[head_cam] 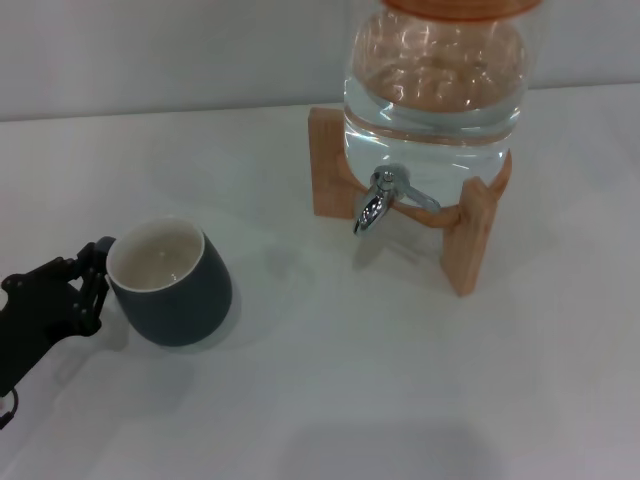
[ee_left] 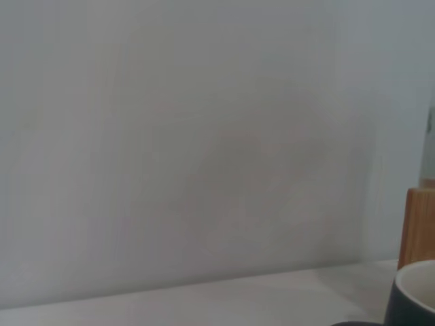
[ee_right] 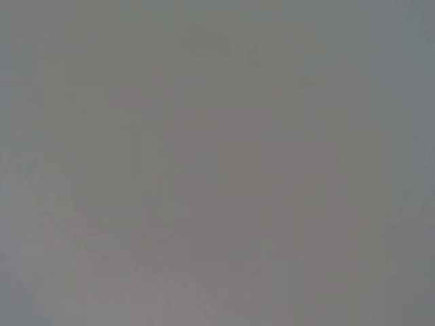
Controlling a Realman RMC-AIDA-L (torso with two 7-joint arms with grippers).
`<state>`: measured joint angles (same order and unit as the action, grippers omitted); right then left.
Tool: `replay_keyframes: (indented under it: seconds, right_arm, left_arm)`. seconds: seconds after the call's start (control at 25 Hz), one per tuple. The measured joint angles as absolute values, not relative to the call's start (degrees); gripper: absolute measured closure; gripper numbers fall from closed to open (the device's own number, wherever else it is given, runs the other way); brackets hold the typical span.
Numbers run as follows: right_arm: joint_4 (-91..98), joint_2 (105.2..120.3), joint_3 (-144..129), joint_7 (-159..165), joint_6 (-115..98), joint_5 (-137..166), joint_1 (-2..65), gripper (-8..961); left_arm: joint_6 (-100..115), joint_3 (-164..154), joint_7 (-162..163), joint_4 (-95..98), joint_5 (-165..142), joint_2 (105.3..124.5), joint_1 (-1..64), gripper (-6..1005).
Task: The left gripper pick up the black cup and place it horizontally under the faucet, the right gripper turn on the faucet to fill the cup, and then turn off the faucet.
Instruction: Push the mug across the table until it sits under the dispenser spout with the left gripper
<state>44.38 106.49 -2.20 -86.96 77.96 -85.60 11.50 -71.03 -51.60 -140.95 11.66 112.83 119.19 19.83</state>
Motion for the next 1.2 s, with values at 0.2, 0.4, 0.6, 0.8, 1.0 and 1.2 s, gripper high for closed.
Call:
replay_keyframes:
  seconds: [0.2,0.4,0.6,0.8,1.0,1.2]
  right_arm:
    - [44.4,106.61,-2.2,-87.1,77.9,-85.6,11.4,112]
    - [44.4,106.71,-2.2,-87.2,77.8,-85.6,11.5,112]
    - [44.4,106.81,-2.2,-87.2,77.8,-85.6,11.6,112]
    - [44.4,106.81,-2.2,-87.3,77.8,-85.6,11.6,112]
    - [44.4,106.79,-2.2,-87.3,77.8,-85.6,11.7,112]
    - [44.4,106.69,-2.2,-87.3,77.8,-85.6,11.7,112]
  left_arm:
    - [-67.1,-53.7,-134.7,15.5,109.3,119.18,20.2,891]
    - [-65.1,-54.2,-131.4,17.4,107.1,119.18,20.3,891]
    - [-64.7,-54.4,-131.4,18.1,106.9,119.24,20.2,891]
    - [-64.6,-54.5,-131.4,18.2,106.9,119.27,20.2,891]
    - [-64.4,-54.6,-131.5,18.2,106.7,119.27,20.1,890]
    - [-63.2,-54.7,-131.3,19.4,104.5,119.31,20.3,890]
